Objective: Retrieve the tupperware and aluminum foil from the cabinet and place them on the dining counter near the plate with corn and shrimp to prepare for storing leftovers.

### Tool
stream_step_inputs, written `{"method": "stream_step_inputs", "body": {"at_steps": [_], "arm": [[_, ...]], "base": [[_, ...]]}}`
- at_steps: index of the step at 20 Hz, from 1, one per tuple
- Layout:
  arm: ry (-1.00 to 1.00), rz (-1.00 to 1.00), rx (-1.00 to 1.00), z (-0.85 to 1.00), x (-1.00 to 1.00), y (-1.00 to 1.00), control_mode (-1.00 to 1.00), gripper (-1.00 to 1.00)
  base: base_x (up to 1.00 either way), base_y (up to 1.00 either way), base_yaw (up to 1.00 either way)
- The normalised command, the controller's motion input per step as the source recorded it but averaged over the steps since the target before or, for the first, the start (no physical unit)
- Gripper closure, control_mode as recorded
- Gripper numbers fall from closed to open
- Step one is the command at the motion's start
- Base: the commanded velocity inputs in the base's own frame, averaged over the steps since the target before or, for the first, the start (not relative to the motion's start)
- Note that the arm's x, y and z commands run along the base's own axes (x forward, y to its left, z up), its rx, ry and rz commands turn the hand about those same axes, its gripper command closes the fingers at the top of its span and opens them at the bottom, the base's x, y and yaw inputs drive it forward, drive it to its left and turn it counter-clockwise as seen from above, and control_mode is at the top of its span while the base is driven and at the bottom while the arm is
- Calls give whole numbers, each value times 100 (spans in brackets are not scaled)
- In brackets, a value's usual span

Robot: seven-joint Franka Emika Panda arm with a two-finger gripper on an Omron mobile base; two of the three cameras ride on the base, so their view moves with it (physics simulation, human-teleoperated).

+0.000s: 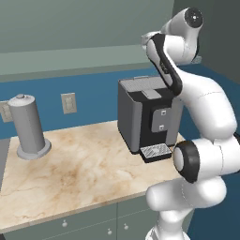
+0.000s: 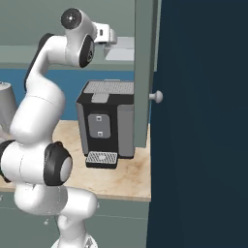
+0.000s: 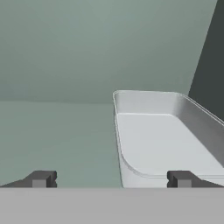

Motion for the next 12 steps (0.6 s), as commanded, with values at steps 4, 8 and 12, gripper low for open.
{"method": "stream_step_inputs", "body": {"at_steps": [4, 8, 12], "arm": [[9, 0, 1, -5, 92, -10, -100, -100], [9, 0, 2, -2, 82, -21, -100, -100], [8, 1, 1, -9, 71, -19, -100, -100]], "base": [[0, 0, 0], [0, 0, 0], [0, 0, 0]]}}
